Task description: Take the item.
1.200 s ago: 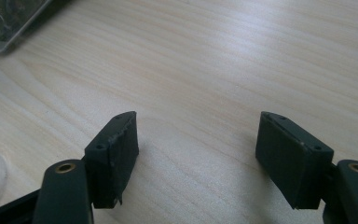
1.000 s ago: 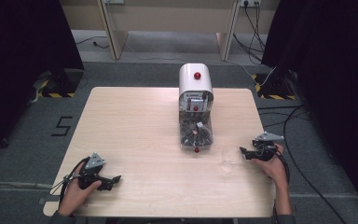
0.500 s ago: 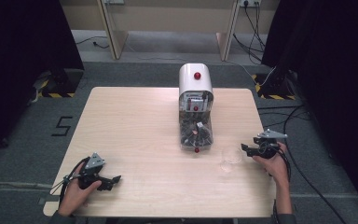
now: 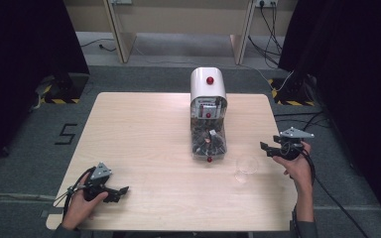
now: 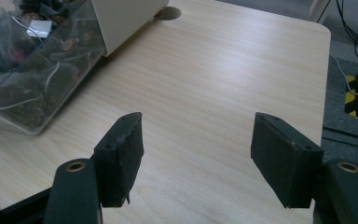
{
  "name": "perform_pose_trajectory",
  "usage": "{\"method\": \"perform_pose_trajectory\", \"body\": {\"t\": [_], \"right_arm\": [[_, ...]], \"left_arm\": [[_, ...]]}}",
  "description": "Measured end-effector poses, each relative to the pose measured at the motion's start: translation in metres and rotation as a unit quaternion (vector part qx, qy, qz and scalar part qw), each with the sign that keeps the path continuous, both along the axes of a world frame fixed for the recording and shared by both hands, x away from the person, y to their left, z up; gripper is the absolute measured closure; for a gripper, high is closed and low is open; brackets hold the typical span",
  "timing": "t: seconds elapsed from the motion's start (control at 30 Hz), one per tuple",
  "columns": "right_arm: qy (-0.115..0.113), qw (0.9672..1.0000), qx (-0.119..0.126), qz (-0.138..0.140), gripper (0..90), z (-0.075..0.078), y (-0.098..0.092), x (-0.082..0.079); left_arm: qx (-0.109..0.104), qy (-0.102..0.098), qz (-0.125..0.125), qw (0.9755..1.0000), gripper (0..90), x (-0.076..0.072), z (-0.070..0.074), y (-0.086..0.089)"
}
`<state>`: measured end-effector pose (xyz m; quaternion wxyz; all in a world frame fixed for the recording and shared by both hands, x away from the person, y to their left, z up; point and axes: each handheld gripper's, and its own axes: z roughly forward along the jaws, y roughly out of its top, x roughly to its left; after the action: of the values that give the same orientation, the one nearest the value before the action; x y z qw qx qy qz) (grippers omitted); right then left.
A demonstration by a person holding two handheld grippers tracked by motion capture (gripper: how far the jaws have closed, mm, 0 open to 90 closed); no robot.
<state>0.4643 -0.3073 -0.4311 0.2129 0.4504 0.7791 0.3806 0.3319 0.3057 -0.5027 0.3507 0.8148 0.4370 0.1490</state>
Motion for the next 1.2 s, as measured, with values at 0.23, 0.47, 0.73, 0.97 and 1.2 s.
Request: {"method": "perform_pose_trajectory", "body": {"t": [0.23,0.47,0.73,0.97,1.2], "right_arm": [[-0.010,0.9999,-0.003,0.011,36.2,0.008,0.008,0.004],[-0.024,0.9995,0.001,0.021,36.8,0.015,0.015,0.009],[-0.024,0.9988,0.012,0.040,36.6,0.017,0.025,0.015],[-0.029,0.9978,0.012,0.059,36.6,0.026,0.042,0.021],[-0.036,0.9943,-0.014,0.099,37.6,0.036,0.072,0.028]], "left_arm": [[0.000,0.000,0.000,1.0000,0.0,0.000,0.000,0.000],[0.000,0.000,0.000,1.0000,0.0,0.000,0.000,0.000],[0.000,0.000,0.000,1.0000,0.0,0.000,0.000,0.000],[0.000,0.000,0.000,1.0000,0.0,0.000,0.000,0.000],[0.000,0.000,0.000,1.0000,0.0,0.000,0.000,0.000]]}}
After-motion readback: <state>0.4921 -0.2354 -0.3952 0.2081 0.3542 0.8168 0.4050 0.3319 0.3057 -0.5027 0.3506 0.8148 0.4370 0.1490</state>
